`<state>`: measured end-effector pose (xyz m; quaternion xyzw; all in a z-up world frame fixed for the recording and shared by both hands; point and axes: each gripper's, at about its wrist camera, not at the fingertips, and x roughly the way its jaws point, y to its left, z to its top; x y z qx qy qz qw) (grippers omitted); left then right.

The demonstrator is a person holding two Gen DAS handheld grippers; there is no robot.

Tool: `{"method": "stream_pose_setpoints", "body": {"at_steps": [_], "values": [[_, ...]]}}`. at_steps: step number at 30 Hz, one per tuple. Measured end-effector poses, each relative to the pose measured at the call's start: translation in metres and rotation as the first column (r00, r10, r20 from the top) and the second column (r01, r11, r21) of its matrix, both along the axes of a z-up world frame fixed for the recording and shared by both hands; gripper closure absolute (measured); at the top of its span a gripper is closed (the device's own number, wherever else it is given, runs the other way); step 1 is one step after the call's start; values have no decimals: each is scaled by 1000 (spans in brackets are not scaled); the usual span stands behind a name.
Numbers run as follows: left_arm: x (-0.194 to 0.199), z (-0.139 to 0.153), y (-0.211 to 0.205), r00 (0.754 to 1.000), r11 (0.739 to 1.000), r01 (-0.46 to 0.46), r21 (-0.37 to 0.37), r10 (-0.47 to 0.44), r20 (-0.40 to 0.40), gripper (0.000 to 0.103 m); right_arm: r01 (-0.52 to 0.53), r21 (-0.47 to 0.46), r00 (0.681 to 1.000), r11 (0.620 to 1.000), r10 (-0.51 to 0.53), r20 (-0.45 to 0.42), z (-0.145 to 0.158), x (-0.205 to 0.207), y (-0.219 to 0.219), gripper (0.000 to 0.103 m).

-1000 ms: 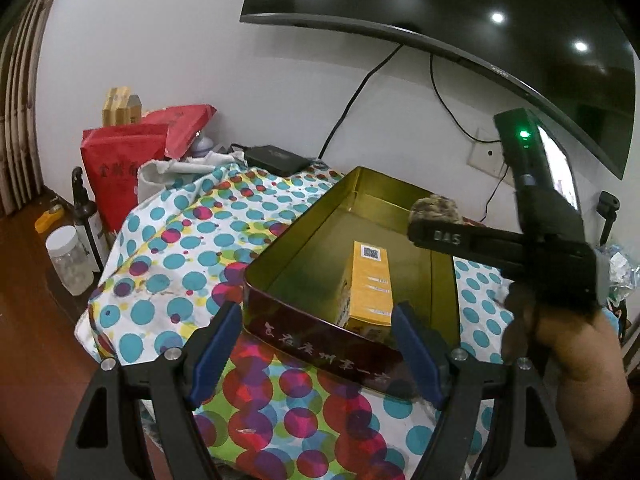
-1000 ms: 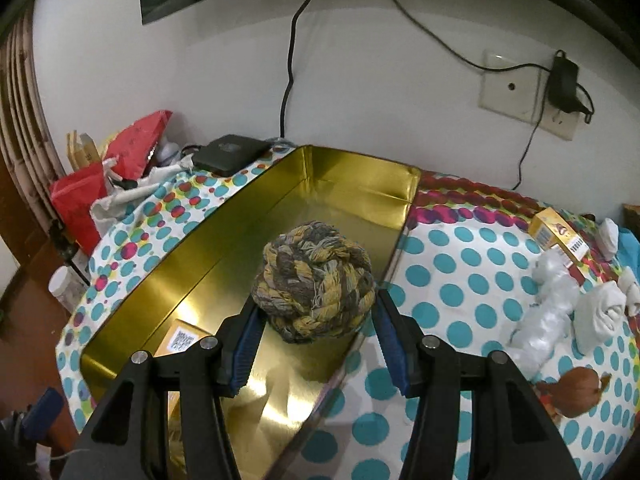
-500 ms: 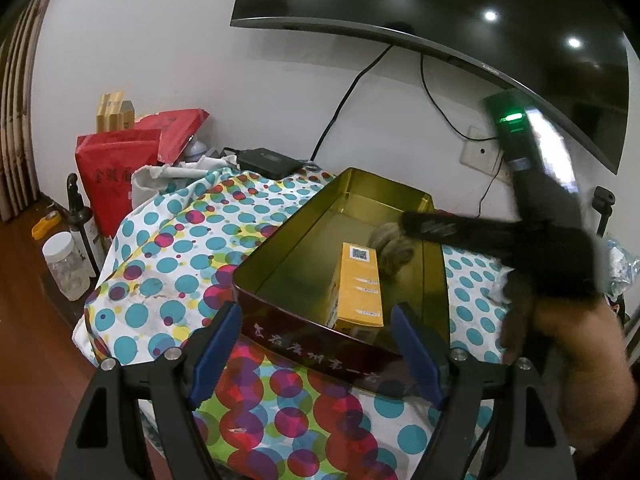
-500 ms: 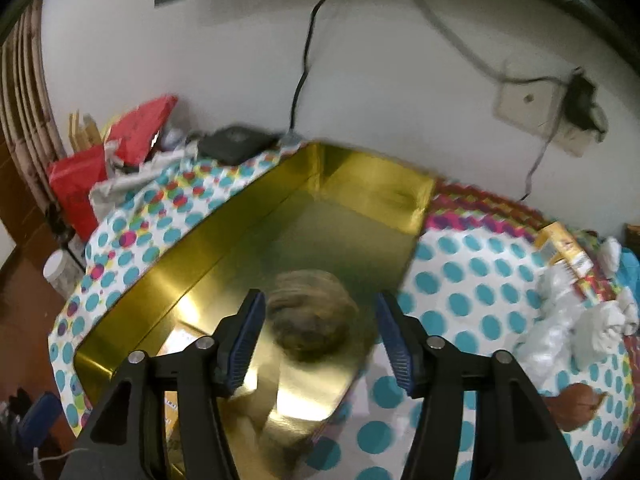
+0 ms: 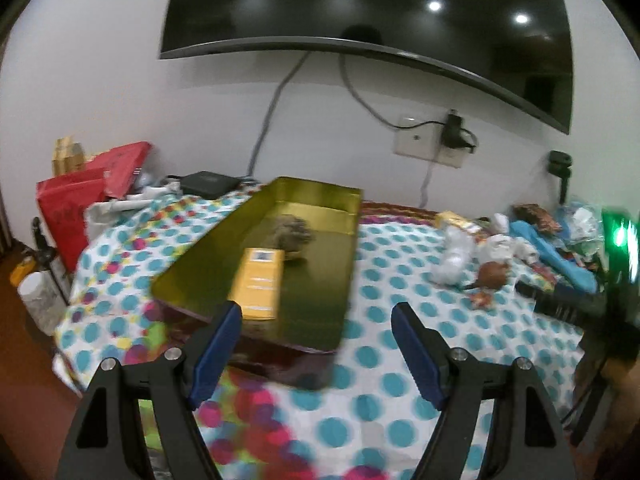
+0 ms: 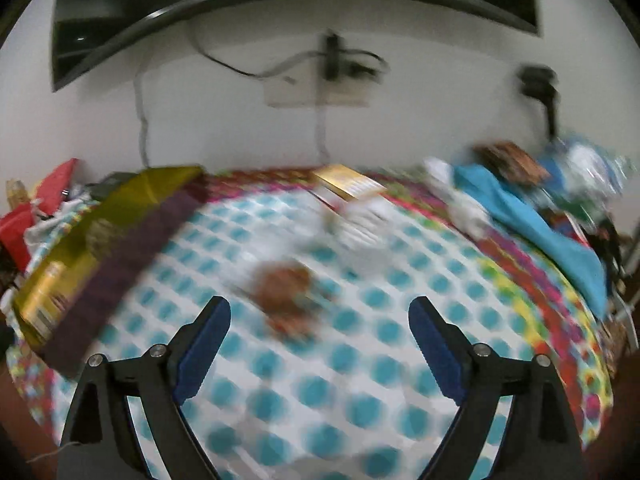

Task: Organize objects
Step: 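Grasp the clear plastic bag with the left gripper while the right gripper grasps the brown figurine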

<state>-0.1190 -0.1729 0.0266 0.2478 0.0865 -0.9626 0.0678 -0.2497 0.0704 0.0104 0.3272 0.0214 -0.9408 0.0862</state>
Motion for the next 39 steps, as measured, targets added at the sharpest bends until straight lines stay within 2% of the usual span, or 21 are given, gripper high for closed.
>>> {"method": "stream_pose_setpoints", "body": {"at_steps": [3, 6, 8, 11, 13, 16, 20, 22, 25, 26, 28, 29, 34, 39], "values": [[-21, 0, 29, 997, 997, 74, 28, -74, 14, 24, 33, 15, 998, 999, -34, 59, -22, 0, 27, 13], [-52, 0, 67, 988, 987, 150, -53, -148, 34, 24, 45, -6, 994, 999, -44, 99, -36, 0, 46, 13], [-73, -1, 87, 984, 981, 174, -82, -170, 56, 24, 46, -54, 993, 997, -39, 115, -38, -2, 57, 13], [-111, -4, 102, 977, 976, 201, -87, -193, 91, 24, 51, -60, 992, 997, -43, 121, -39, 1, 61, 13], [-133, -7, 109, 972, 972, 214, -97, -202, 120, 24, 49, -98, 990, 994, -35, 133, -41, 0, 66, 12], [-170, -18, 121, 956, 964, 243, -108, -219, 197, 24, 51, -132, 987, 990, -30, 157, -42, -3, 68, 9], [-198, -33, 130, 940, 957, 265, -119, -229, 251, 24, 31, -144, 986, 989, -6, 166, -43, -6, 66, 3], [-206, -36, 133, 933, 955, 282, -95, -249, 259, 24, 22, -151, 986, 988, 3, 166, -43, -6, 67, 2], [-220, -41, 146, 917, 943, 315, -111, -272, 292, 24, 20, -190, 988, 982, 10, 157, -43, -5, 71, 2], [-224, -44, 149, 911, 940, 324, -105, -280, 303, 26, 21, -200, 988, 980, 10, 154, -42, -4, 73, 2], [-232, -50, 152, 892, 936, 342, -84, -295, 344, 45, 23, -216, 989, 976, 10, 151, -43, -4, 74, 2], [-235, -52, 153, 887, 937, 341, -78, -292, 359, 66, 22, -218, 989, 976, 11, 150, -42, -5, 75, 2], [-234, -53, 148, 884, 947, 321, -32, -287, 369, 70, 23, -231, 989, 973, 11, 147, -43, -4, 76, 2], [-192, -40, 134, 926, 968, 243, -64, -212, 313, 71, 21, -218, 989, 976, 12, 150, -43, -4, 76, 2]]}}
